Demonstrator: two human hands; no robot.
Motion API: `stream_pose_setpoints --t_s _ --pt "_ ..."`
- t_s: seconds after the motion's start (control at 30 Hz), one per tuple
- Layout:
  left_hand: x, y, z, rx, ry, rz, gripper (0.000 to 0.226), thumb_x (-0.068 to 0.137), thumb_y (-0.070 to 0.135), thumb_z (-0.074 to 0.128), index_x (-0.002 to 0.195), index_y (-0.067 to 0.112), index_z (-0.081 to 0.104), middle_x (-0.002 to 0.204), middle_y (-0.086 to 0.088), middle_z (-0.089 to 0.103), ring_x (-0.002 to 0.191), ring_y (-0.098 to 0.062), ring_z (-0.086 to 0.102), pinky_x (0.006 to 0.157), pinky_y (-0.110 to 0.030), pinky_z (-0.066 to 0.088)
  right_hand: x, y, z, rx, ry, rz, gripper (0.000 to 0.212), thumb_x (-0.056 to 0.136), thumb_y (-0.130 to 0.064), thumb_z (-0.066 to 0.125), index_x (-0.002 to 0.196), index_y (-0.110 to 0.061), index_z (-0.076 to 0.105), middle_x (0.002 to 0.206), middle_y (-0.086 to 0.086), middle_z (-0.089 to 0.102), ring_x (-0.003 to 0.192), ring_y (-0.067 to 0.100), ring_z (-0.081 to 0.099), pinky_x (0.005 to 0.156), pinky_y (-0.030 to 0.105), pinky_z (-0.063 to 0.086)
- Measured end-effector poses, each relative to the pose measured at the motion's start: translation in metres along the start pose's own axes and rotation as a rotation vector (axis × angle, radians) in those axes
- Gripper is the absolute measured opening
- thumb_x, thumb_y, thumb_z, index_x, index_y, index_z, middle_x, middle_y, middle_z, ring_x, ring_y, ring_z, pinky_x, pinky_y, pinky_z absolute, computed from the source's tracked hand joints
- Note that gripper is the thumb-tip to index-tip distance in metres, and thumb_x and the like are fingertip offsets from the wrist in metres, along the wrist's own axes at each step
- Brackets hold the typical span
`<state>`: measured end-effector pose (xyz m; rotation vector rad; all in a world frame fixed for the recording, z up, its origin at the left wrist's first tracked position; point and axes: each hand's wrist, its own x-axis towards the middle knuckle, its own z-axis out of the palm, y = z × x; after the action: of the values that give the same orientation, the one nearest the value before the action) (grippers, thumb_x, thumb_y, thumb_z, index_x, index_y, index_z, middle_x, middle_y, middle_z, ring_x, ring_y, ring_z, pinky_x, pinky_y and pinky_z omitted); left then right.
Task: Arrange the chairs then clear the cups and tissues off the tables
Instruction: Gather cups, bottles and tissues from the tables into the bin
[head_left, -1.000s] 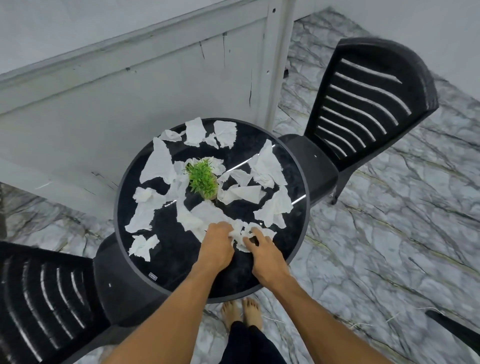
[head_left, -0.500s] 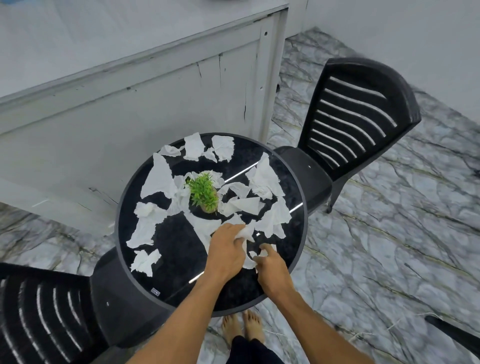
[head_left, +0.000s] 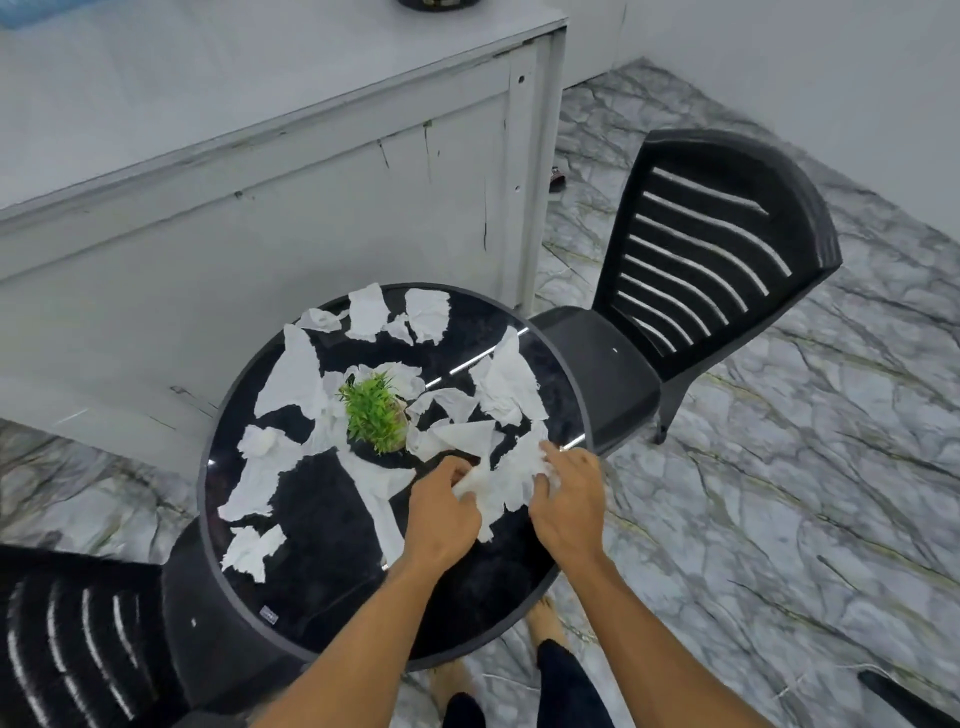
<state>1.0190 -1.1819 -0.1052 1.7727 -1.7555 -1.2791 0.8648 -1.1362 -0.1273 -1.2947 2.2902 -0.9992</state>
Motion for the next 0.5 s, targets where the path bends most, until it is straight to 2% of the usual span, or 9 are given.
stream_pose_setpoints --t_s 0.07,0.13,0.2,0.23,0.27,0.33,0.4,0.5 --pt "0.002 -0.003 0.008 0.022 0.021 -0.016 0.031 0.087 0.003 0.059 0.101 0.03 0.061 0.101 0.012 0.062 0.095 -0.01 0.059 0.077 -0.017 0.045 0.017 0.009 0.009 -0.06 -0.234 -0.092 0.035 0.086 0.003 0.06 0.116 -0.01 0.073 0.099 -0.004 0.058 0.104 0.021 0.052 0.089 0.027 0.043" --pt "0.008 -0.003 0.014 0.048 0.073 -0.03 0.038 0.087 0.003 0.059 0.118 0.026 0.061 0.116 0.009 0.061 0.108 -0.011 0.056 0.091 -0.021 0.045 0.029 0.02 0.019 -0.118 -0.441 -0.142 0.031 0.089 0.003 0.056 0.109 -0.009 0.075 0.118 -0.001 0.054 0.11 0.02 0.053 0.085 0.022 0.043" --pt "0.02 -0.001 0.017 0.096 0.118 -0.012 0.047 0.089 0.003 0.058 0.133 0.02 0.054 0.136 0.005 0.052 0.124 -0.012 0.048 0.102 -0.023 0.038 0.035 0.028 0.025 -0.197 -0.561 -0.205 0.03 0.089 0.003 0.056 0.107 -0.009 0.076 0.138 -0.001 0.048 0.121 0.02 0.049 0.09 0.029 0.048" --pt "0.027 0.0 0.017 0.143 0.131 0.005 0.051 0.09 0.003 0.058 0.138 0.019 0.05 0.145 0.002 0.046 0.132 -0.014 0.043 0.106 -0.024 0.035 0.037 0.031 0.027 -0.225 -0.594 -0.233 0.03 0.088 0.003 0.057 0.107 -0.01 0.076 0.138 -0.001 0.05 0.122 0.022 0.048 0.091 0.034 0.05" --pt "0.035 0.001 0.017 0.212 0.125 0.02 0.056 0.091 0.003 0.057 0.143 0.019 0.045 0.153 0.0 0.039 0.139 -0.016 0.037 0.109 -0.025 0.034 0.039 0.033 0.027 -0.243 -0.619 -0.254 0.03 0.087 0.002 0.056 0.104 -0.012 0.077 0.13 -0.001 0.056 0.117 0.023 0.05 0.089 0.037 0.05" --pt "0.048 0.001 0.019 0.363 0.057 0.015 0.063 0.094 0.004 0.055 0.152 0.021 0.036 0.161 -0.001 0.029 0.141 -0.021 0.036 0.108 -0.029 0.036 0.039 0.037 0.027 -0.255 -0.623 -0.313 0.027 0.078 0.004 0.056 0.086 -0.014 0.075 0.095 -0.002 0.065 0.092 0.024 0.057 0.074 0.039 0.052" --pt "0.053 -0.001 0.021 0.425 -0.001 -0.008 0.06 0.094 0.002 0.053 0.151 0.017 0.038 0.153 -0.005 0.042 0.132 -0.025 0.047 0.105 -0.033 0.041 0.037 0.042 0.026 -0.219 -0.587 -0.308 0.019 0.069 0.006 0.059 0.072 -0.009 0.07 0.075 0.0 0.066 0.071 0.023 0.057 0.061 0.04 0.052" --pt "0.049 -0.005 0.026 0.428 0.01 -0.043 0.046 0.093 0.001 0.051 0.138 0.011 0.054 0.129 -0.011 0.06 0.119 -0.027 0.056 0.1 -0.038 0.046 0.039 0.042 0.023 -0.181 -0.553 -0.273 0.014 0.066 0.007 0.059 0.068 -0.004 0.067 0.068 0.003 0.066 0.063 0.022 0.057 0.056 0.039 0.05"
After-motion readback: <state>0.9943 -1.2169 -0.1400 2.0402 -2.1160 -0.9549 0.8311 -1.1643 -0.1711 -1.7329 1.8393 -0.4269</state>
